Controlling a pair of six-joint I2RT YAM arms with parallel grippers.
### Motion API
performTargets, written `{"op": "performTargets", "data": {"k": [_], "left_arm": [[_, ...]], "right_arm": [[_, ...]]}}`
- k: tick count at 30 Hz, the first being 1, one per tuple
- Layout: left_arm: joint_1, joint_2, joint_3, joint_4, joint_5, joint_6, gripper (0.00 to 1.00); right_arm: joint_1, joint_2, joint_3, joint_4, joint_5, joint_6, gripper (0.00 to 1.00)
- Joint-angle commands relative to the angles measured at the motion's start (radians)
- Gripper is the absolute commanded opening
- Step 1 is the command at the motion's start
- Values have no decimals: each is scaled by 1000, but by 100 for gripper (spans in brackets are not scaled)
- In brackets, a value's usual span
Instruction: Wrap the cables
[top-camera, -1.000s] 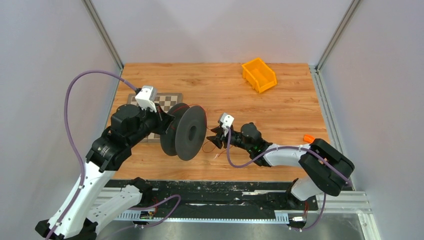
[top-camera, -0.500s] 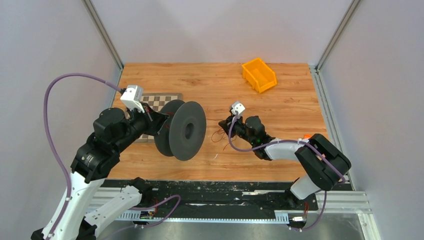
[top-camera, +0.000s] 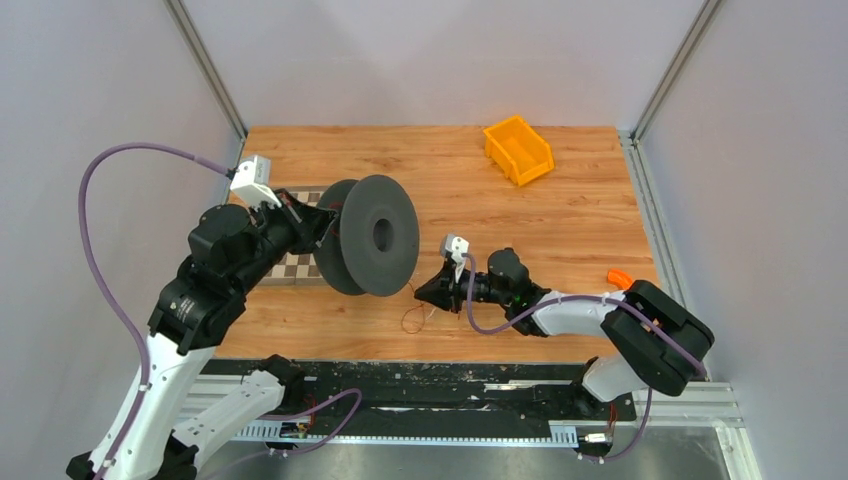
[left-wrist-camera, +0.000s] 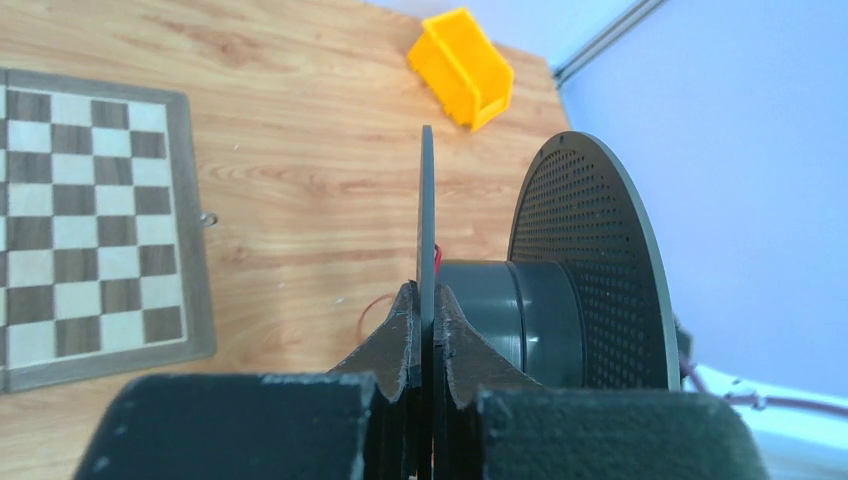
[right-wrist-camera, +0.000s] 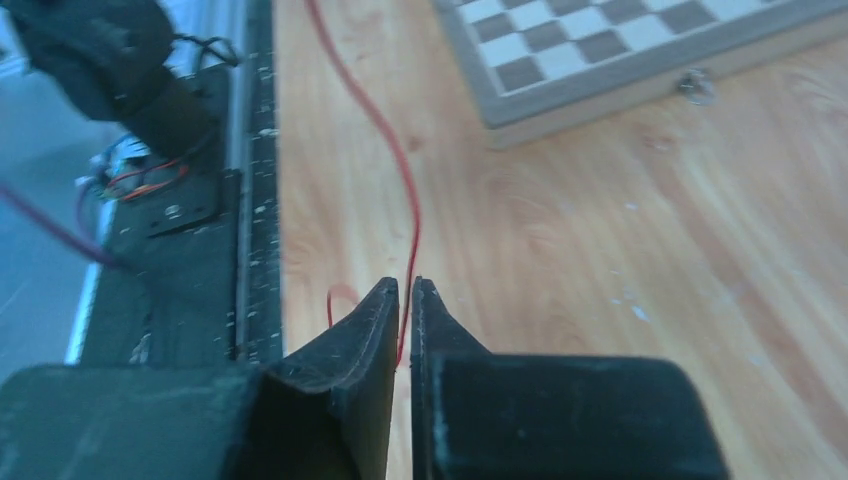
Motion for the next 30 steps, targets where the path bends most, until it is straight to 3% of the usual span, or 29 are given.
{"op": "performTargets", "data": {"k": [1, 8, 14, 20, 24, 30], "left_arm": [[10, -44, -3, 212, -2, -148, 0], [11, -61, -1, 246, 1, -188, 0], [11, -65, 9, 230, -12, -174, 0], [10, -64, 14, 228, -12, -155, 0], [10, -58, 18, 231, 1, -152, 0], [10, -52, 17, 232, 15, -158, 0]], "right_arm": [[25, 15, -12, 134, -179, -8, 13], [49, 140, 28, 161, -132, -2, 27], [52, 32, -65, 255, -35, -25, 36], [50, -215, -170, 187, 107, -230, 49], [50, -273, -198, 138, 200, -409, 52], [15, -227, -95, -70, 81, -569, 53]]}}
